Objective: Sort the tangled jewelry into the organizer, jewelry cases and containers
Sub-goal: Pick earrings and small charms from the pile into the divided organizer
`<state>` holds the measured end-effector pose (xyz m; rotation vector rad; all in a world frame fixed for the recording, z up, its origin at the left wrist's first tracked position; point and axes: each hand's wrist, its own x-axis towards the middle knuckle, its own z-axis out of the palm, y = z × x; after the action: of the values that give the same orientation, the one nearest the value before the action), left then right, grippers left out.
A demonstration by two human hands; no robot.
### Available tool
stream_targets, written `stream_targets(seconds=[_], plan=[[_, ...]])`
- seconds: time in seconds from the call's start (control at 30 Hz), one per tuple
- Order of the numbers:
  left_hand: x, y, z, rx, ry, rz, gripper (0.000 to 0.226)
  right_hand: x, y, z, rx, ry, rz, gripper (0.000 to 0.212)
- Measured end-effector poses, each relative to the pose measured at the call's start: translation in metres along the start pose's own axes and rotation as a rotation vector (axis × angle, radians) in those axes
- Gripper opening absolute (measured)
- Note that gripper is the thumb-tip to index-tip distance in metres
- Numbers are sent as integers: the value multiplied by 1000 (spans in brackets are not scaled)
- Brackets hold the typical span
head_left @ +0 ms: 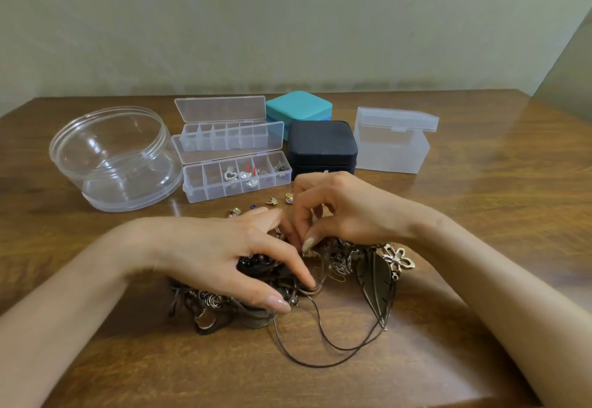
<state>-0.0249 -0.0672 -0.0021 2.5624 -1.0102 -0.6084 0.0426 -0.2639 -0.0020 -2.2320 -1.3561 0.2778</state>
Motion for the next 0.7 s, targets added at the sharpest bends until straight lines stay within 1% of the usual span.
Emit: stream_targets(seconds=[0.13, 0.3, 0.53, 0.7], plan=[[0, 1, -2, -14, -28, -5, 48, -3, 0, -6, 115, 81, -26, 8], [-3, 4, -4, -76, -69, 1, 42, -1, 0, -4, 329, 160, -34, 7], [0, 3, -2, -10, 0, 49, 42, -1, 0, -4, 604, 282, -36, 9], [-2, 5, -4, -51, -35, 34, 39, -1, -2, -4, 761, 400, -81, 10]])
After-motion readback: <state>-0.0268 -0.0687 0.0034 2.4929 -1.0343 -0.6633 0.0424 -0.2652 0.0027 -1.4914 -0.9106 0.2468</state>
